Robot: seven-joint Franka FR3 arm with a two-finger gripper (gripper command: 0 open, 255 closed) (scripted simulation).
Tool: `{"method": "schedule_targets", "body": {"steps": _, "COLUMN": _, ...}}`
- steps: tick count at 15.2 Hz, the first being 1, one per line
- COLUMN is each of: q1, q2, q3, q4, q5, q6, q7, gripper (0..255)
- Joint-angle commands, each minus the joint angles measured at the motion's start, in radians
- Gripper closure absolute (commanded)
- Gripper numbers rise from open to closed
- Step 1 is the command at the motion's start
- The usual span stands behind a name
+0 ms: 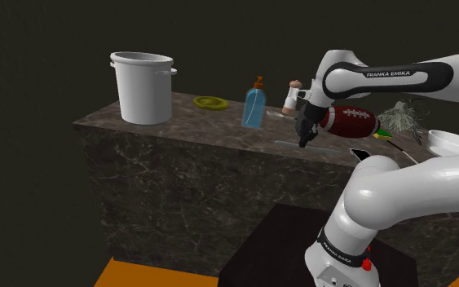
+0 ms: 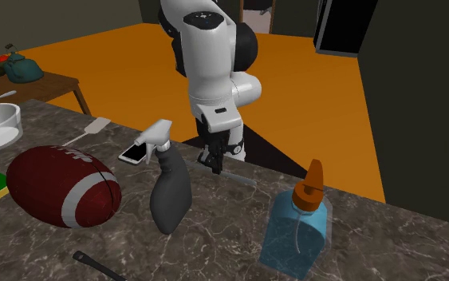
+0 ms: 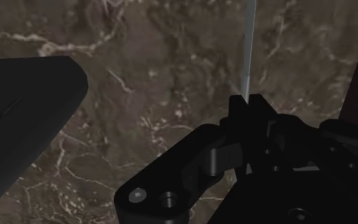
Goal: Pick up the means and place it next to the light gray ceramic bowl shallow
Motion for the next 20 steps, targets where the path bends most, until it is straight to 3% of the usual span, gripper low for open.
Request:
{"method": "schedule_targets", "body": {"steps": 1, "q1": 0.0, "q2": 0.0, "q3": 0.0, "q4": 0.0, "q5": 0.0, "q6": 0.0, "q7": 0.0, "gripper": 255}}
{"method": "schedule_targets", "body": {"steps": 20, "q1": 0.035, "q2": -0.007, "q3": 0.1, "q4": 0.223, "q5": 0.092, "q6": -0.23, "q7": -0.008, "gripper": 255}}
